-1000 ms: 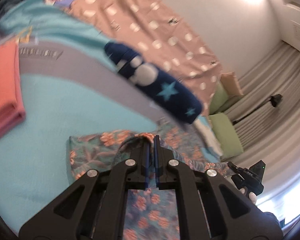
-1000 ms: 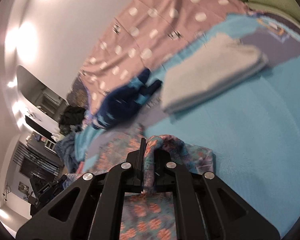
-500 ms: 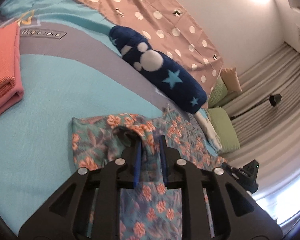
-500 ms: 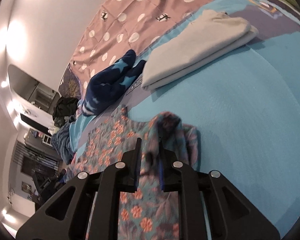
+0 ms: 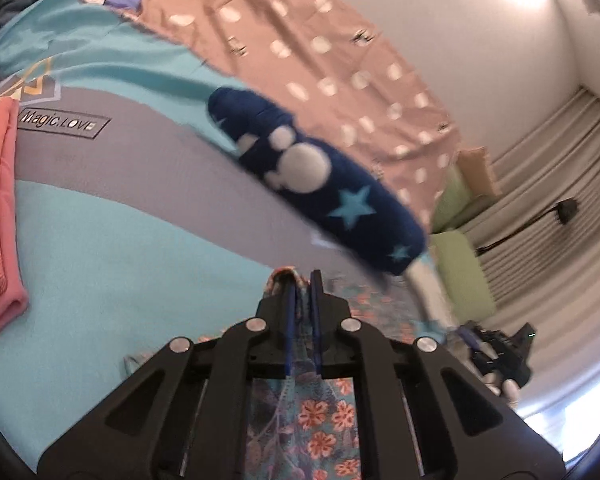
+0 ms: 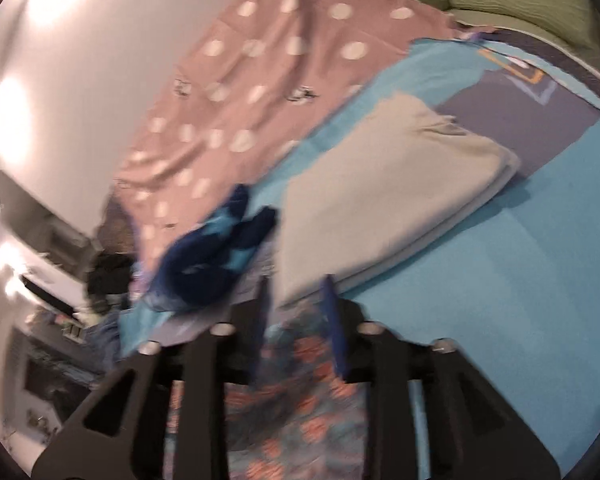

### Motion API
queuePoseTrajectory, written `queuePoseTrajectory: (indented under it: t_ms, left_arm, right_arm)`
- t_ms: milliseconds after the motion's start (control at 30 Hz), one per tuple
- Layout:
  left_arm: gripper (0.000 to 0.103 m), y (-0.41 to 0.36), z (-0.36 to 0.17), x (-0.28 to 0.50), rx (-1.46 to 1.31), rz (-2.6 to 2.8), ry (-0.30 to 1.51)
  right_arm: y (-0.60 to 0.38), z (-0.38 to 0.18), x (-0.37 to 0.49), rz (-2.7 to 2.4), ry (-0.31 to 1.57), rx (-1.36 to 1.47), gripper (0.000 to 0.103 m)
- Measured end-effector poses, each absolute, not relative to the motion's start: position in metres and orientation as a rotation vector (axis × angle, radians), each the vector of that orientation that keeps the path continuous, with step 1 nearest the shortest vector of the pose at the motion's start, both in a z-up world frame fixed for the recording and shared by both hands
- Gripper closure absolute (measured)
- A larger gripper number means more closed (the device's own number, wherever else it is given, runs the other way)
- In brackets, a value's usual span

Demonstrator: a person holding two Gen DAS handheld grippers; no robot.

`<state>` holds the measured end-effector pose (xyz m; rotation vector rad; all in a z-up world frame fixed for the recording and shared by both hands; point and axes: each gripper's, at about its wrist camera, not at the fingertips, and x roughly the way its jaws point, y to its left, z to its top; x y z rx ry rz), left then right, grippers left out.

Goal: Fold small clothes

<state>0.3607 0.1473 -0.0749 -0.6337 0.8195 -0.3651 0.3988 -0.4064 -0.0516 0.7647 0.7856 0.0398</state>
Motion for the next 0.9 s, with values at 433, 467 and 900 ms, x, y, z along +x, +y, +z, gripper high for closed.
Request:
queuePoseTrajectory:
  t_ms: [433,467,900]
  left_arm:
    - [0.058,0.183,-0.075,0.316,-0.593,-0.302,0.801]
    - [0.058,0.186,-0.073,0.303,-0.586,-0.312,0.798]
    - [0.054,0.195,-0.088,0.160,-0.594,-0.372,0.819]
  right_arm:
    - [-0.408,-0.069,0.338,0.091,0.874,0.643,0.069]
    - [-0.407,-0.067,0.325,0.099,0.876,0.625,0.069]
    - [-0.397,-0.063,0.188,0.149,0.894,0.620,0.067]
